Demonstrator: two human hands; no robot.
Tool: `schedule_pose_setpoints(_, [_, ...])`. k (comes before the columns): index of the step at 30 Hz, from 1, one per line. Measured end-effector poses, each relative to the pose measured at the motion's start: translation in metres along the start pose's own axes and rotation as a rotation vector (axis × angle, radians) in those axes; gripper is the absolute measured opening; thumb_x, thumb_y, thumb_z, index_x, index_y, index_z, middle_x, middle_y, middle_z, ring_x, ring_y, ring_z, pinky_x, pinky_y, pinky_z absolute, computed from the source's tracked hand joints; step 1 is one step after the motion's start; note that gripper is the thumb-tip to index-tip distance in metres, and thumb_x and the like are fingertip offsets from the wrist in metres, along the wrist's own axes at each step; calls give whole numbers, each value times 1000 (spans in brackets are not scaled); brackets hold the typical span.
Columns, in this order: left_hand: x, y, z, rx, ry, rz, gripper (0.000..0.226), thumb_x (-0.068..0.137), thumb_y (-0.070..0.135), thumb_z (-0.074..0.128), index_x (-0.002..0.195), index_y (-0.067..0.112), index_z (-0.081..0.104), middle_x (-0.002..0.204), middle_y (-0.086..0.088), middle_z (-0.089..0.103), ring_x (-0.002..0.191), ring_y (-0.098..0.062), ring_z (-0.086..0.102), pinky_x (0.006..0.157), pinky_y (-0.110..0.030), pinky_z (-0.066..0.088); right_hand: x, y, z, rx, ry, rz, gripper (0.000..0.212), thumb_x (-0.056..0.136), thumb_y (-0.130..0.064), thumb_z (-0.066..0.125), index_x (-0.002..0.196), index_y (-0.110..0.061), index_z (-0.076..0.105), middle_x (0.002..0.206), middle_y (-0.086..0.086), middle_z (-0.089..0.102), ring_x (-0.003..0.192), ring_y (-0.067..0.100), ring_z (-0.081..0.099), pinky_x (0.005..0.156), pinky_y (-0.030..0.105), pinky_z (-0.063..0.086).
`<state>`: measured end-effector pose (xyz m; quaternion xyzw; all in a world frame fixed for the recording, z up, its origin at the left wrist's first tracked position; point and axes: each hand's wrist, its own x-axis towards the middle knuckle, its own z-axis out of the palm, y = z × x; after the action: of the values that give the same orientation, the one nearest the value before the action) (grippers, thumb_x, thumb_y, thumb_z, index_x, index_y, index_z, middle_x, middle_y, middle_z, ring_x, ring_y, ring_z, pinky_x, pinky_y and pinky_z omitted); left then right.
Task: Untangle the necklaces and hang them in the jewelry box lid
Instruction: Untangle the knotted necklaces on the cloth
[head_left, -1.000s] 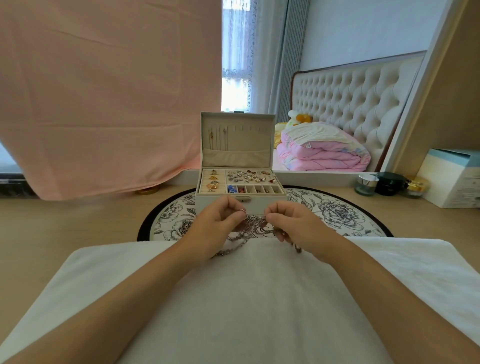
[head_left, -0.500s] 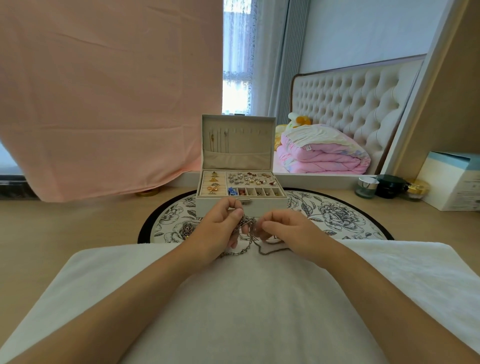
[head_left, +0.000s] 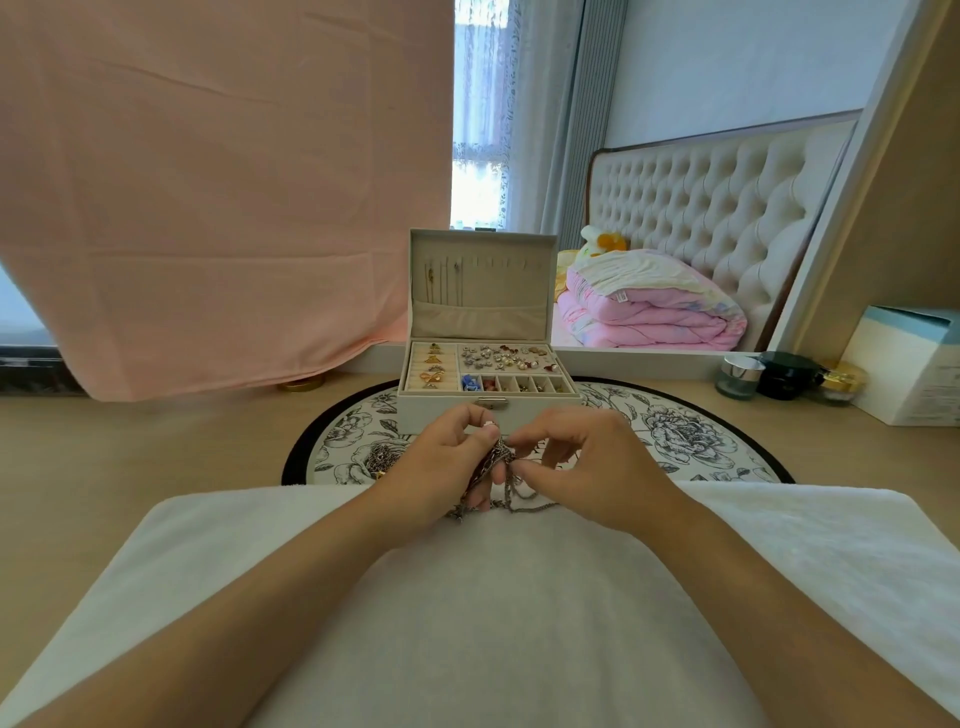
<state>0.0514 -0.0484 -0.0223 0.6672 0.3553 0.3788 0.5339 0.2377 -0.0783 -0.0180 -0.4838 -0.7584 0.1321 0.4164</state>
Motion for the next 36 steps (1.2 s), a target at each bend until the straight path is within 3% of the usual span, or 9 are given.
schedule_pose_setpoints(7, [-1,-1,-1,-20,-31,-18,16,108,18,42,101,7,51,65,-6,61,46,-16,43,58,-34,50,2,1,0,2,-2,71,13,79,-20,84,84,-31,80,75,-16,72,61,8,62,63,23,52])
schedule_pose_setpoints(12, [0,-2,-1,-11,-11,-36,13,107,19,43,103,8,49,64,-5,62,48,-20,48,54,-31,45,3,1,-3,-206,-112,77,4,92,-29,70,88,-31,71,69,-21,61,66,-1,56,63,18,43])
schedule_pose_setpoints(16, [3,-8,-2,226,104,6,8,105,23,46,101,20,53,62,1,66,51,-19,46,51,-31,37,4,1,-6,-355,-213,92,9,101,-31,51,93,-33,53,77,-16,53,72,0,50,65,22,36])
schedule_pose_setpoints(19, [1,-10,0,503,107,81,6,105,27,46,100,28,50,70,2,70,45,-6,44,52,-26,37,3,-1,-5,-412,-287,122,12,103,-32,41,91,-30,42,82,-11,51,74,7,47,67,31,37])
schedule_pose_setpoints(26, [-2,-10,1,547,44,263,13,101,28,55,110,37,58,96,14,61,59,5,51,56,-13,36,4,-4,0,-11,-202,188,18,104,-22,40,89,-18,48,71,0,51,64,14,46,61,34,41])
schedule_pose_setpoints(28, [-1,-11,1,475,83,244,13,99,24,60,101,37,62,83,19,61,58,10,52,54,-12,35,4,-5,-1,86,-154,204,18,105,-18,43,90,-20,53,71,-1,57,61,13,52,62,32,44])
schedule_pose_setpoints(30, [-1,-12,1,387,94,180,13,97,25,63,97,38,66,65,18,61,50,2,52,53,-15,38,4,-5,-1,142,-129,203,20,104,-14,46,89,-21,57,70,-3,58,61,14,53,62,32,45])
schedule_pose_setpoints(33, [-1,-10,2,249,95,157,7,97,32,63,99,34,70,76,9,70,45,-18,56,47,-28,46,4,-3,-2,122,-108,178,19,101,-13,53,88,-23,62,68,-5,60,59,13,53,60,31,46])
schedule_pose_setpoints(36, [-1,-6,0,307,131,171,4,94,32,68,97,33,71,69,8,66,45,-20,58,48,-31,49,4,-2,-3,74,-110,160,18,99,-16,58,87,-27,63,67,-11,63,57,10,54,59,29,46])
